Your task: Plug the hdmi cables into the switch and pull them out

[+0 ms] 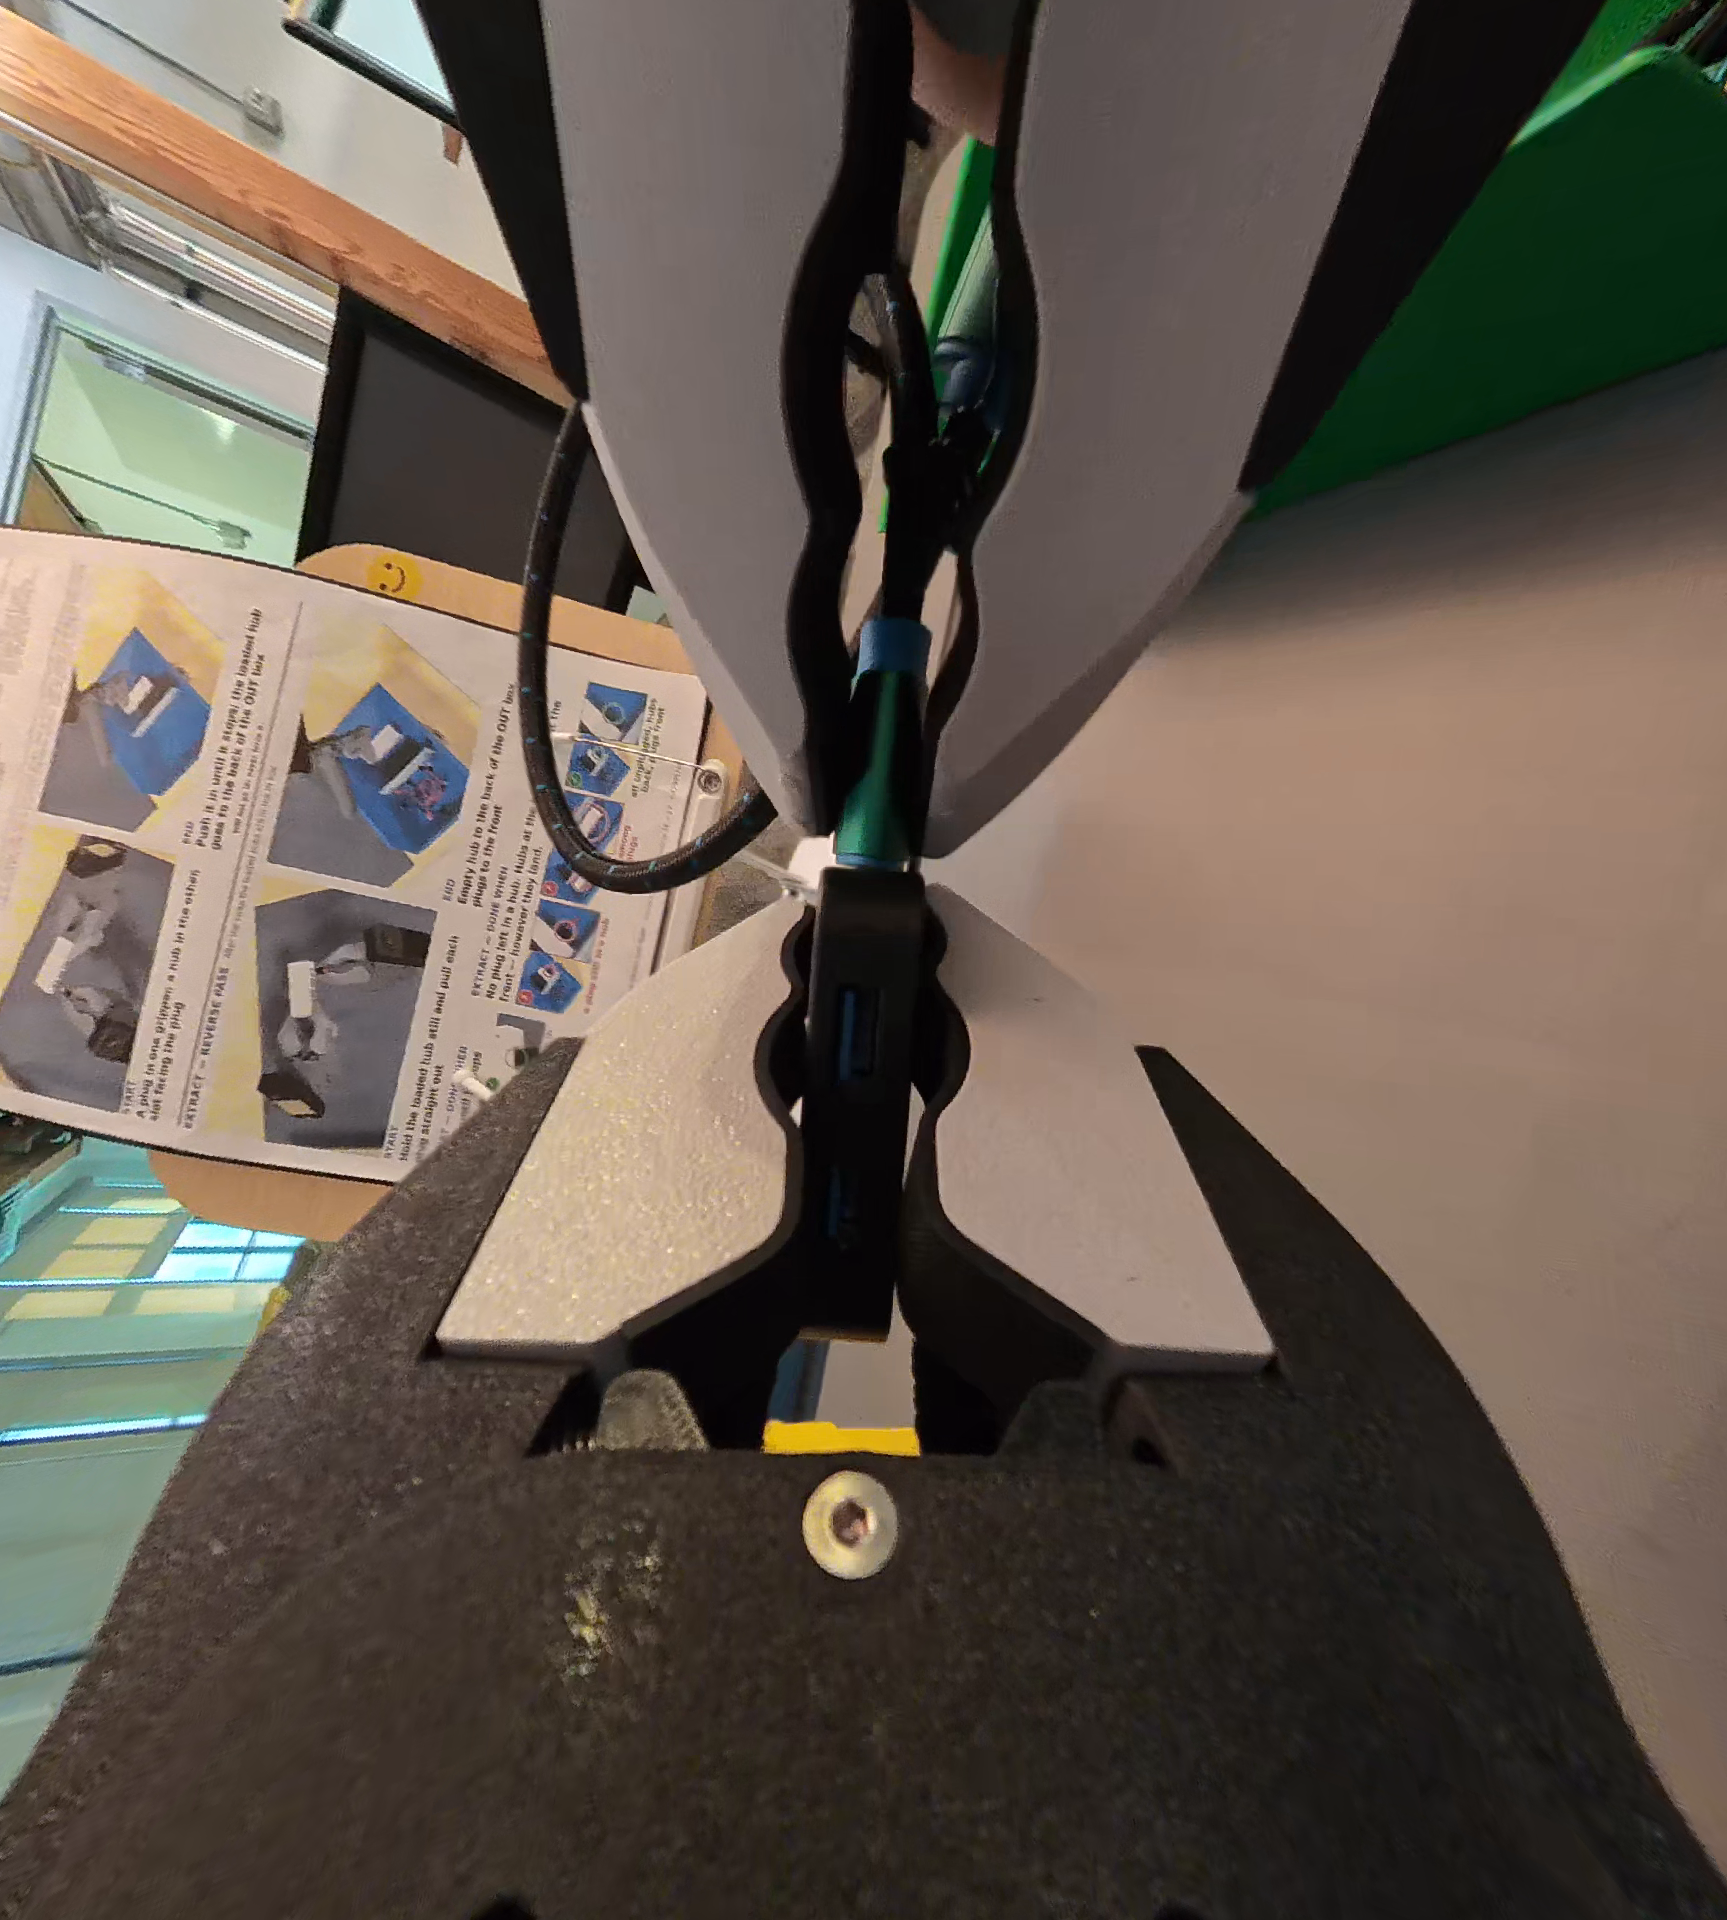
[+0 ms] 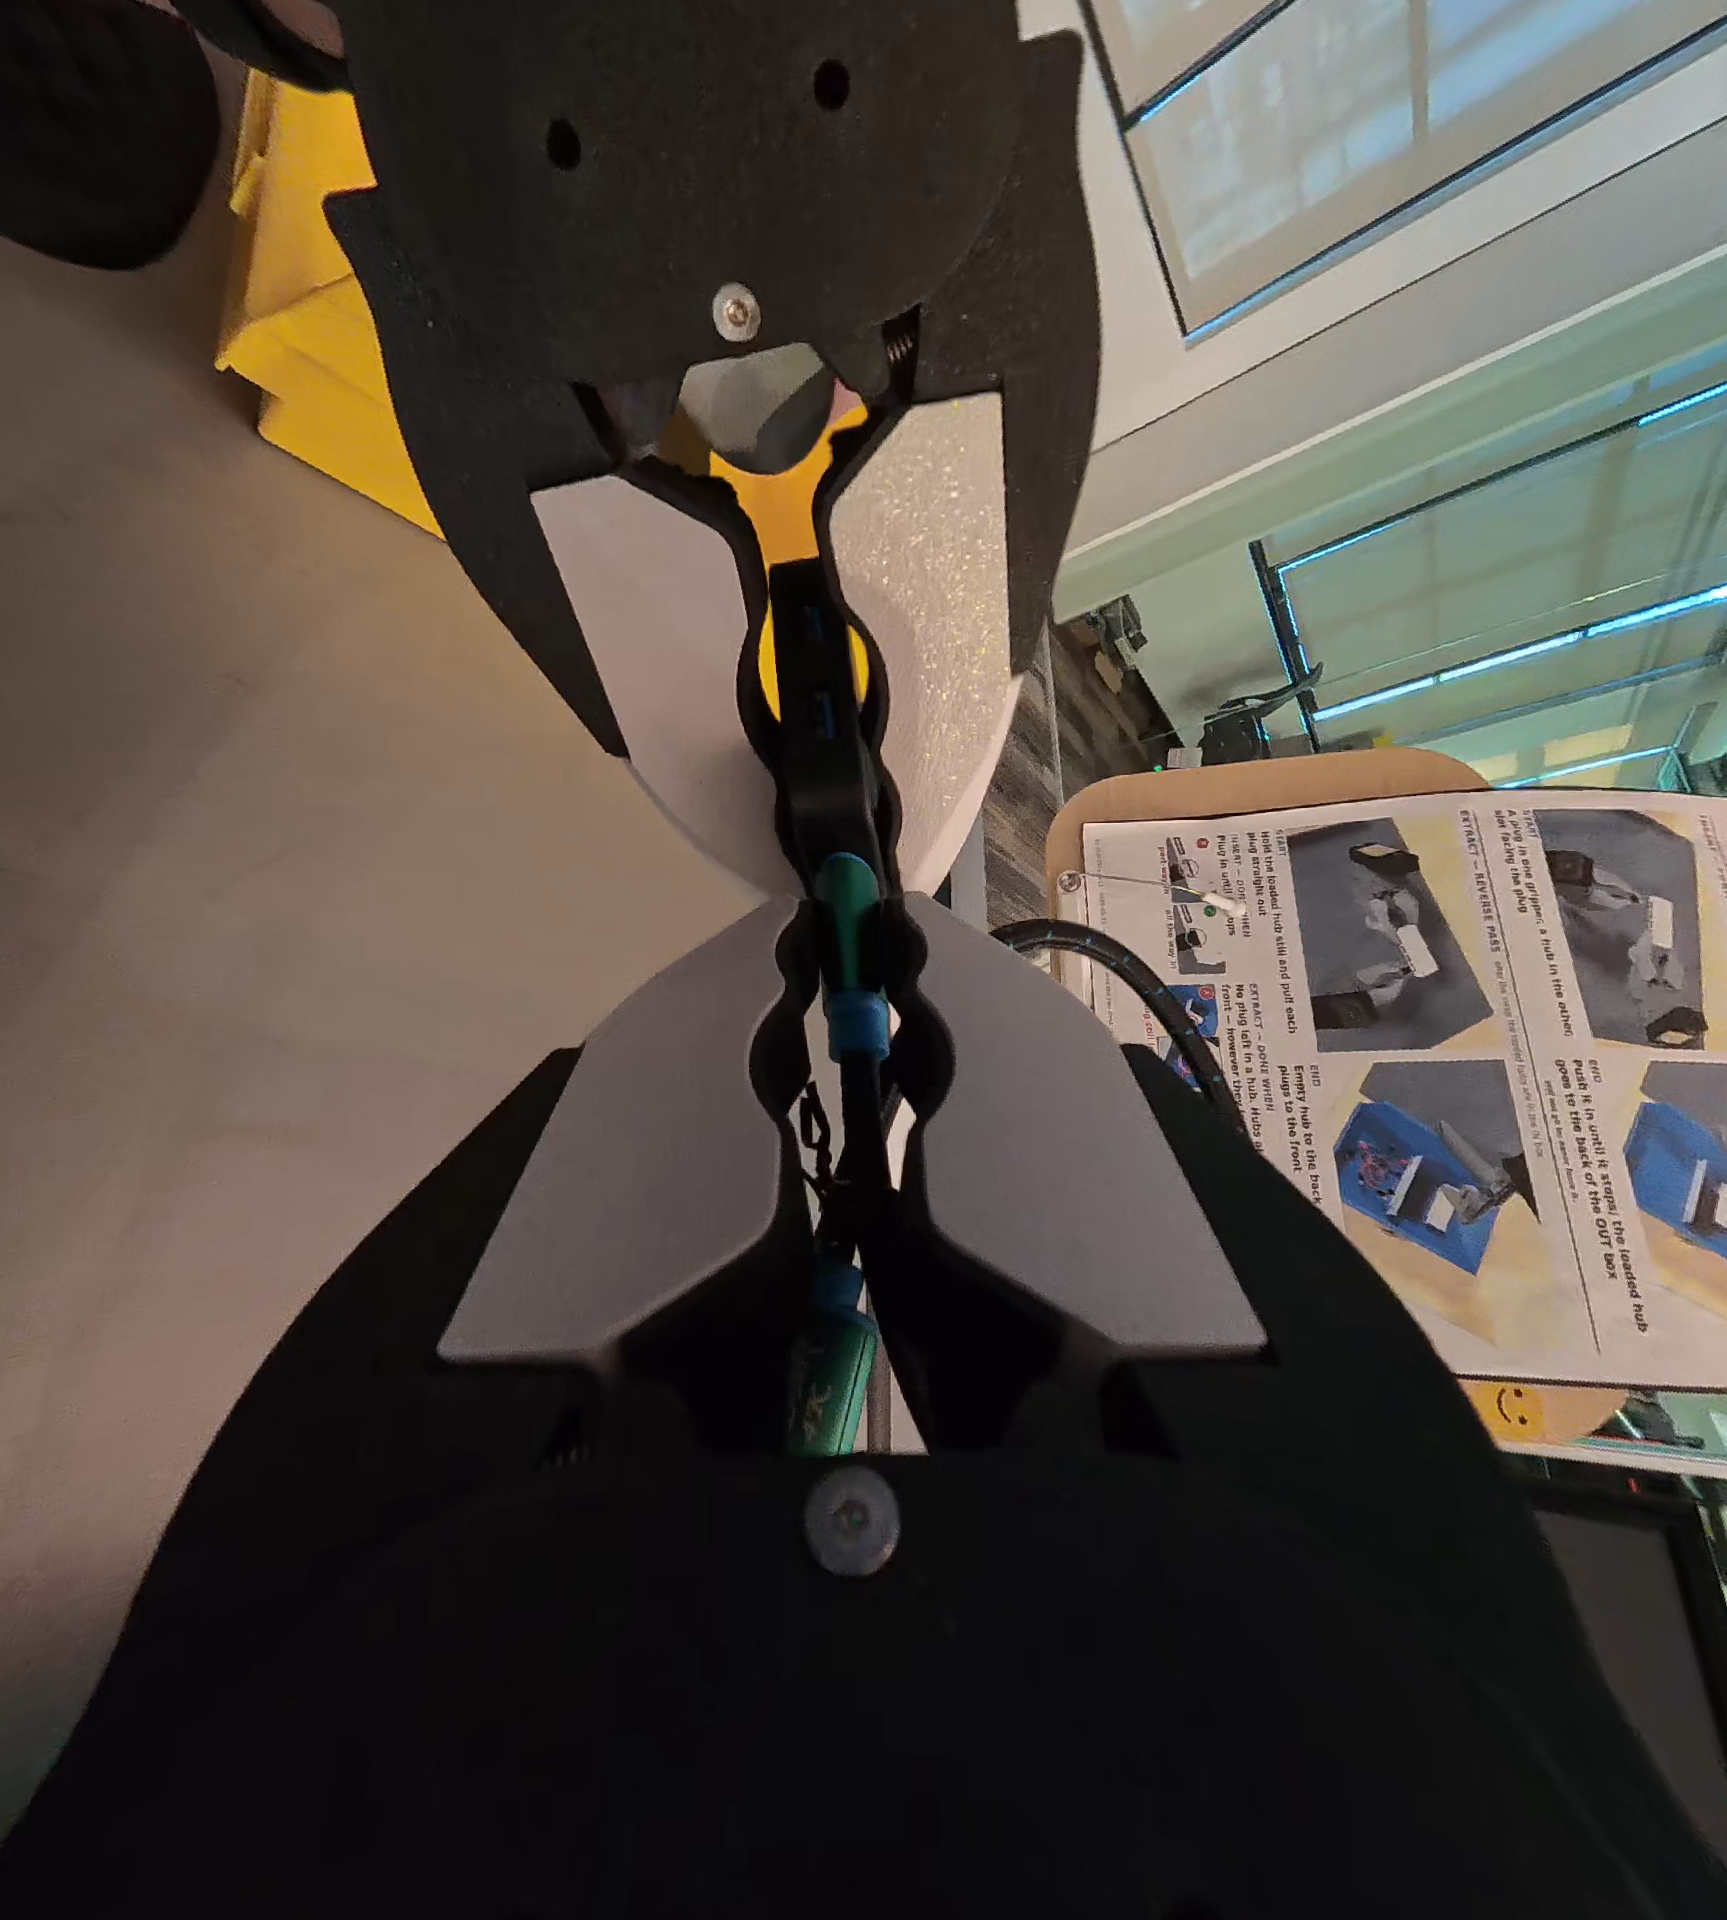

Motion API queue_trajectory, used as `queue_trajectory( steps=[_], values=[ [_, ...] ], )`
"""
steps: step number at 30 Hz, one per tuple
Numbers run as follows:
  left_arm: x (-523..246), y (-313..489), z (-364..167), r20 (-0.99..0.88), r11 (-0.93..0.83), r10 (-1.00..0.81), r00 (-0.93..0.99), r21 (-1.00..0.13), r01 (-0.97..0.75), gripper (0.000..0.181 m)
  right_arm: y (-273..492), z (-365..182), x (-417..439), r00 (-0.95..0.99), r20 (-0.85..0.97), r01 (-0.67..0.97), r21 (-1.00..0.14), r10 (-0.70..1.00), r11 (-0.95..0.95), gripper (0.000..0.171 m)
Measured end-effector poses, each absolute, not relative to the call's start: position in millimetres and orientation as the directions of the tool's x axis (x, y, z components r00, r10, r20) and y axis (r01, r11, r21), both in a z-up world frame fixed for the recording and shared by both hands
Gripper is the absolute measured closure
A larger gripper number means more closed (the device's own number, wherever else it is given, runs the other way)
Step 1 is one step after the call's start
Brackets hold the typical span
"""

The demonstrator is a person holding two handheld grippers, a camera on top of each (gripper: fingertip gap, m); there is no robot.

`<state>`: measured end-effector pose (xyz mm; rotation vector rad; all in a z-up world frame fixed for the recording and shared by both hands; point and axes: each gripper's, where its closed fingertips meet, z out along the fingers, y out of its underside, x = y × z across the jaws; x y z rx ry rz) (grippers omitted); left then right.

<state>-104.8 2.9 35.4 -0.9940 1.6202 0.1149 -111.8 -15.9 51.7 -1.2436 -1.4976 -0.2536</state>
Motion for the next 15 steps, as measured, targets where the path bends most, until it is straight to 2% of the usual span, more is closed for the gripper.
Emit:
queue_trajectory(
  steps=[15],
  values=[
    [-103.0,-2.4,35.8,-0.885,0.680,-0.466,-0.004,-0.355,-0.642,0.166,-20.4,49.4,-102.7,0.136,0.811,0.806,-0.424,0.569,0.413,0.156]
  ],
)
